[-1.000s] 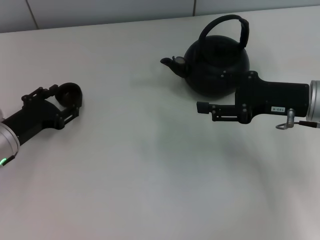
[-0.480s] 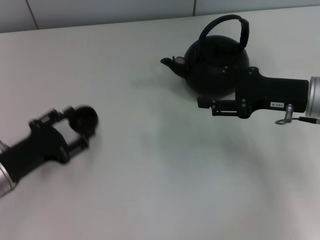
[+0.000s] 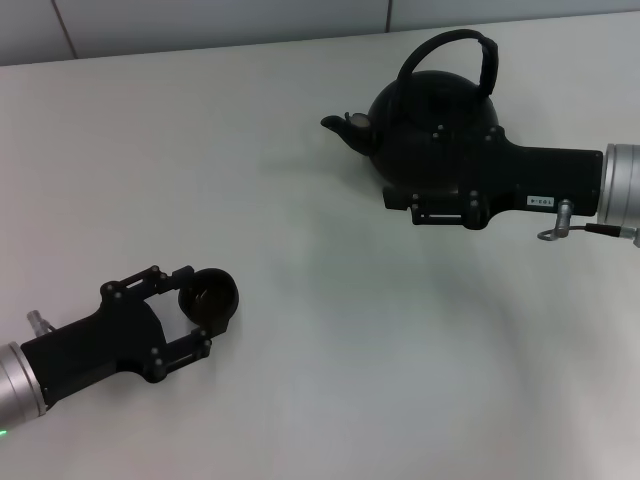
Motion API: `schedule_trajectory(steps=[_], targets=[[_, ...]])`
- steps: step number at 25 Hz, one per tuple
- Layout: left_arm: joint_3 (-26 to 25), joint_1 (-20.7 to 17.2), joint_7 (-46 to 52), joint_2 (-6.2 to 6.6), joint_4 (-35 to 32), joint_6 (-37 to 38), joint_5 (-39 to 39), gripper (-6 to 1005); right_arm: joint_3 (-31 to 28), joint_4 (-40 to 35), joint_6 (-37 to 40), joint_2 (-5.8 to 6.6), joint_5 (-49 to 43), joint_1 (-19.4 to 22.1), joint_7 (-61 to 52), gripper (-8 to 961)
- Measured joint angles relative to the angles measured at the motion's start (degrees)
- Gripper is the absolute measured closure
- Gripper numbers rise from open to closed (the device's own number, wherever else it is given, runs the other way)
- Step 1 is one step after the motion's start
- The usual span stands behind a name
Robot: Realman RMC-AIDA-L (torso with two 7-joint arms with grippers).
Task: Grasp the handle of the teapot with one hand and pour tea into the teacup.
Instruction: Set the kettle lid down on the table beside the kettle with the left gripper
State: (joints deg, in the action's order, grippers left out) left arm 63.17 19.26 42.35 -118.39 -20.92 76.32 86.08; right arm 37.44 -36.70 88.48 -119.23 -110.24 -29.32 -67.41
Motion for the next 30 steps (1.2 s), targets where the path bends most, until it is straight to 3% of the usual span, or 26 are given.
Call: schedule_trajectory(steps=[30], targets=[[2.34,0.57,-0.03,-0.08,-0.07,-4.02,0.02,266,-0.01,0.28,-1.29,-0.03,0.12,-0.75,-0.01,202]])
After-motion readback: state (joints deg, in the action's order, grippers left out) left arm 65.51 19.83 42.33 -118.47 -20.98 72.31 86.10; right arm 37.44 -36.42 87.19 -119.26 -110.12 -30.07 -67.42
